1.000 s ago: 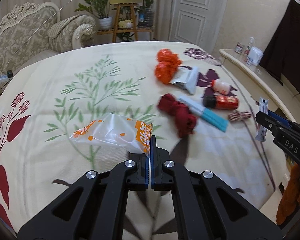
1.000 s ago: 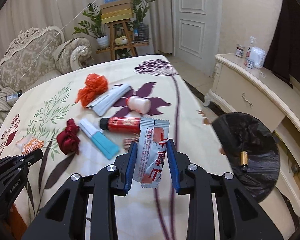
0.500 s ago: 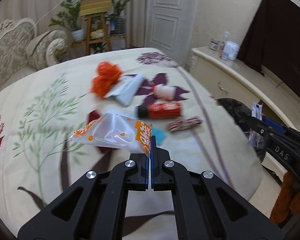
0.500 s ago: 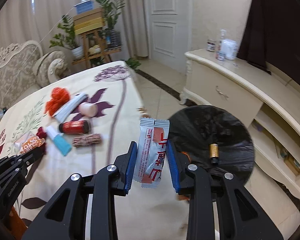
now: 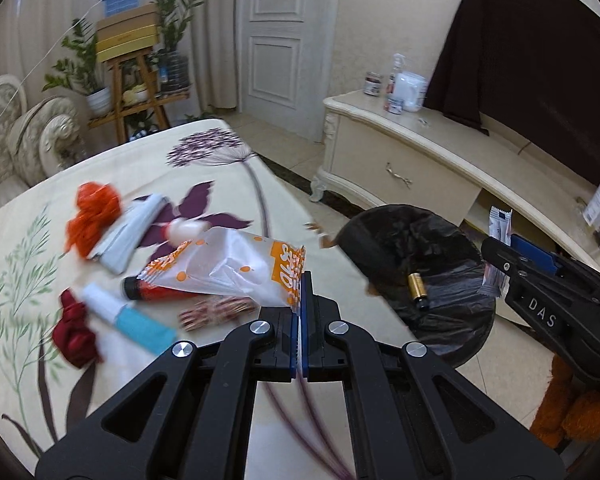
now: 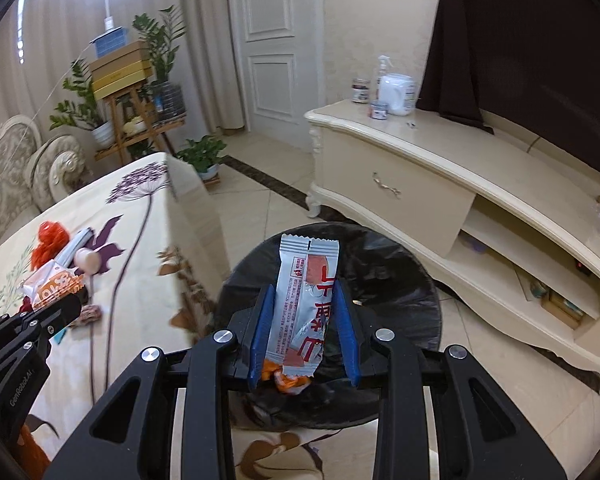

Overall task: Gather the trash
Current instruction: 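Carry both wrappers with both tools over the black bin, then open both tools to drop the wrappers into the bin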

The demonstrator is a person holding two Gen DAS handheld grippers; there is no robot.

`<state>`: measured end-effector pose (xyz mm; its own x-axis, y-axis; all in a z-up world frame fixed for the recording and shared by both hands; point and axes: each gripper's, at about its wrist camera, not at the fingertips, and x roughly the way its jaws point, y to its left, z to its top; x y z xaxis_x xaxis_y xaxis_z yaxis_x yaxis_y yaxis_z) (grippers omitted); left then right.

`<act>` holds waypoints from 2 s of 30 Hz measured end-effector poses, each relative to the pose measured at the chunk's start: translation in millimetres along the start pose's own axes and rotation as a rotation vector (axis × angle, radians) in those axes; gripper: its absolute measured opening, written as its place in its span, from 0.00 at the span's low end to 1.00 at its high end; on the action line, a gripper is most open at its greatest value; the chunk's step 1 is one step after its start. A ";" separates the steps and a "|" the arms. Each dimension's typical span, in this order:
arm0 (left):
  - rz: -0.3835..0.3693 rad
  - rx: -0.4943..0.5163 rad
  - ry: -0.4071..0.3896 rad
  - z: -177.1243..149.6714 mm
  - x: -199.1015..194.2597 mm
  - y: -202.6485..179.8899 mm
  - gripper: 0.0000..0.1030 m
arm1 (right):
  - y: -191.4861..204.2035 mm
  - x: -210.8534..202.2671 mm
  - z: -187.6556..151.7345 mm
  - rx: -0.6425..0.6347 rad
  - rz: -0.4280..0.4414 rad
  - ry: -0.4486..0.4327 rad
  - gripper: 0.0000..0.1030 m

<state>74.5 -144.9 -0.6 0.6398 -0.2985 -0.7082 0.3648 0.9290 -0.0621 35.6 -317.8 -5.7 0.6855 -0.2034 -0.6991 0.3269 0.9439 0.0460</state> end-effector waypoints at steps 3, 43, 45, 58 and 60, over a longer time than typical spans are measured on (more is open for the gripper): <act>-0.008 0.019 0.006 4.4 9.2 -14.4 0.01 | -10.6 5.9 0.7 0.019 -0.011 0.005 0.31; 0.000 0.098 0.082 35.0 84.3 -75.4 0.02 | -48.5 59.2 11.6 0.061 -0.062 0.056 0.31; 0.001 0.097 0.084 34.7 85.3 -76.3 0.02 | -48.1 60.9 11.4 0.059 -0.065 0.059 0.31; 0.031 0.050 0.050 33.9 69.7 -62.3 0.67 | -45.0 49.7 10.8 0.074 -0.081 0.036 0.55; 0.032 0.040 0.044 33.7 64.2 -57.1 0.72 | -42.1 46.0 11.1 0.071 -0.078 0.028 0.59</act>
<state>117.6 -224.4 -18.8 0.6213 -0.2584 -0.7397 0.3723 0.9280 -0.0115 60.6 -369.8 -31.9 0.6375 -0.2675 -0.7225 0.4252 0.9042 0.0404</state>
